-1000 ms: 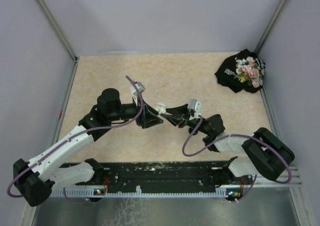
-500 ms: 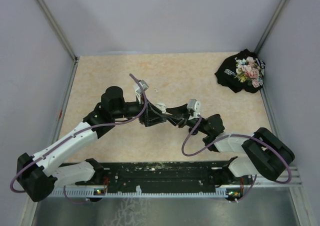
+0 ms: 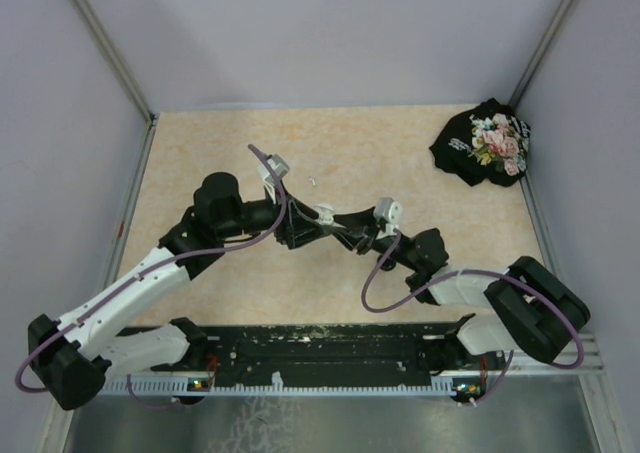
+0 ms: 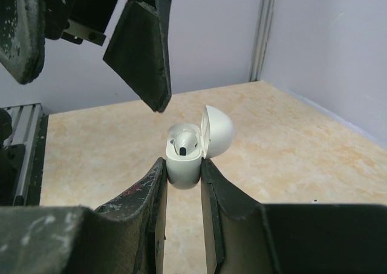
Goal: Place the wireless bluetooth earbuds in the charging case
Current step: Place the earbud in the charging case, then move the earbud to the center of the board.
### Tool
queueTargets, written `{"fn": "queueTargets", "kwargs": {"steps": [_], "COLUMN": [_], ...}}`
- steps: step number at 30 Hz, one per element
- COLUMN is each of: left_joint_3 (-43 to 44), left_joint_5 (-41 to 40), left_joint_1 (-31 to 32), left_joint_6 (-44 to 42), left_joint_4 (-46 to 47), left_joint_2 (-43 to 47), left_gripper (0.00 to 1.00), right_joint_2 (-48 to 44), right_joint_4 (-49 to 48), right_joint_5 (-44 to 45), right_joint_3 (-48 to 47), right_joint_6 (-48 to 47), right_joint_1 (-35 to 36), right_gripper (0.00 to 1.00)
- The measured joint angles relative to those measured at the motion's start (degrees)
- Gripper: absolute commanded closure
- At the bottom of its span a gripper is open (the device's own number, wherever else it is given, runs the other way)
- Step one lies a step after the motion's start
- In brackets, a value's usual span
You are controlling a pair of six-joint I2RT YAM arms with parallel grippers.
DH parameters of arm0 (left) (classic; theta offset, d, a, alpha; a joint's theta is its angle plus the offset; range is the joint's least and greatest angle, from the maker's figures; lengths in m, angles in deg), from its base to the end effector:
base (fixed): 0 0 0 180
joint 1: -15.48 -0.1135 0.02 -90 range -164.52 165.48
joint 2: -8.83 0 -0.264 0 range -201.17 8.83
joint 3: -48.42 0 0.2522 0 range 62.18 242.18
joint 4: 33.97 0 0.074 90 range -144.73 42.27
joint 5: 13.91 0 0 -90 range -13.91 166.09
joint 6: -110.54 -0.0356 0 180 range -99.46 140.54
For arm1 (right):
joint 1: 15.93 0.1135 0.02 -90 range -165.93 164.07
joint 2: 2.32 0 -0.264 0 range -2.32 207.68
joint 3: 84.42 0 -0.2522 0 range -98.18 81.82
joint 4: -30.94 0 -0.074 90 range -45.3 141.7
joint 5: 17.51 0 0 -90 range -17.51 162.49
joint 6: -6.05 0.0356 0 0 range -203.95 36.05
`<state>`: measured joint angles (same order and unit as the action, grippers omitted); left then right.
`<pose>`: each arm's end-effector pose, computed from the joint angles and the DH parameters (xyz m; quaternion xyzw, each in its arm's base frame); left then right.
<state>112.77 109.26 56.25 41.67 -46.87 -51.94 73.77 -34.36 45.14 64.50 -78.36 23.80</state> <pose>0.1730 -0.1749 0.3428 0.3067 0.6883 -0.5056 0.4202 0.1694 0.1621 0.2280 -0.3485 0.4739 0.4319 0.6837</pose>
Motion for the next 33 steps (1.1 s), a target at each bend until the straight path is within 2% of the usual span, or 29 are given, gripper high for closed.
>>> {"fn": "queueTargets", "kwargs": {"steps": [6,11,18,27,33], "left_joint_3": [1.38,3.34,8.31,20.52,28.76], "left_joint_5": [-11.50,-22.23,-31.10,-35.67,-36.83], "left_joint_1": [-0.04,-1.40,-5.88,-9.90,-11.21], "left_joint_6": [-3.54,-6.58,-8.46,-10.95,-12.61], "left_joint_4": [-3.96,-6.88,-7.34,-6.73,-6.84], "left_joint_2": [1.73,-2.29,-16.26,-36.70,-48.76], "left_gripper": [0.28,0.29,0.31,0.33,0.40], "right_joint_2": [-2.03,-4.61,-6.27,-6.32,-6.23], "right_joint_4": [0.79,3.82,5.40,5.44,5.42], "right_joint_5": [6.82,14.27,20.85,25.16,26.34], "right_joint_3": [2.67,5.92,7.76,9.84,9.84], "right_joint_6": [-1.09,-2.34,-4.63,-7.06,-7.76], "right_joint_1": [0.04,0.04,0.04,0.02,0.02], "right_gripper": [1.00,1.00,1.00,1.00,1.00]}}
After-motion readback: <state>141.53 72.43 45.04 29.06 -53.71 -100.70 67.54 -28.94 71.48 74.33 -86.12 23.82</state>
